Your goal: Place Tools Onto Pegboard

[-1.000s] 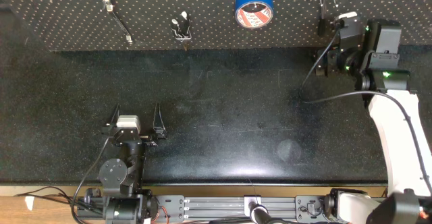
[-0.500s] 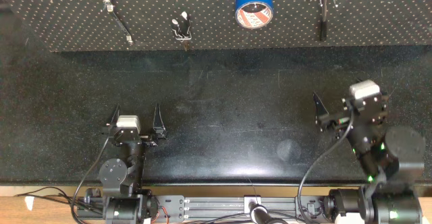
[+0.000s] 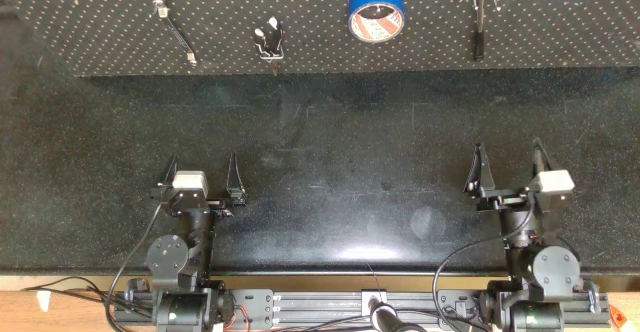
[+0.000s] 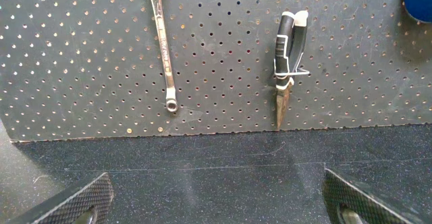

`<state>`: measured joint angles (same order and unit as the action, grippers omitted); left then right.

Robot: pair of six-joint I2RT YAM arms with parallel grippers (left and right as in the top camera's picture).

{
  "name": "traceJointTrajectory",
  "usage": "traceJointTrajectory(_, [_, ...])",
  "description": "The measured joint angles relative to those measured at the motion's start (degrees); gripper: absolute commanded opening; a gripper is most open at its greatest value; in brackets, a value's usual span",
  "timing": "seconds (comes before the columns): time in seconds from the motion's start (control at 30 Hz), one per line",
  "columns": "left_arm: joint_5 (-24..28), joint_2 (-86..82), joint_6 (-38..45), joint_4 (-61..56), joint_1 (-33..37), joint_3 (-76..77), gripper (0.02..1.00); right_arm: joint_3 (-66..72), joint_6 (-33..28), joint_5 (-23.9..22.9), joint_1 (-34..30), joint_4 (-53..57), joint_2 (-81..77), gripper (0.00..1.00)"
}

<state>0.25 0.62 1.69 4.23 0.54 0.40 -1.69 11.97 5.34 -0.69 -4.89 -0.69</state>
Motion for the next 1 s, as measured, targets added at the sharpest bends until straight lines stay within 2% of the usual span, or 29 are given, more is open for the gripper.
traceJointTrajectory(0.1, [0.00,0.00,0.00,0.00,0.00,0.00,0.996,0.98,-2.47,-3.87,1.20,5.33,0.04,0.932])
traceJointTrajectory(0.13, [0.00,0.00,0.00,0.00,0.00,0.00,0.996,1.11,-3.32,-4.00,1.20,8.79,0.17,0.932])
traceJointTrajectory(0.37, [0.00,0.00,0.00,0.00,0.00,0.00,0.996,1.16,-8.26,-2.64,1.20,8.85,0.22,0.932])
traceJointTrajectory(1.0, [0.00,0.00,-0.02,0.00,0.00,0.00,0.996,1.16,-8.46,-2.64,1.20,8.83,0.22,0.934])
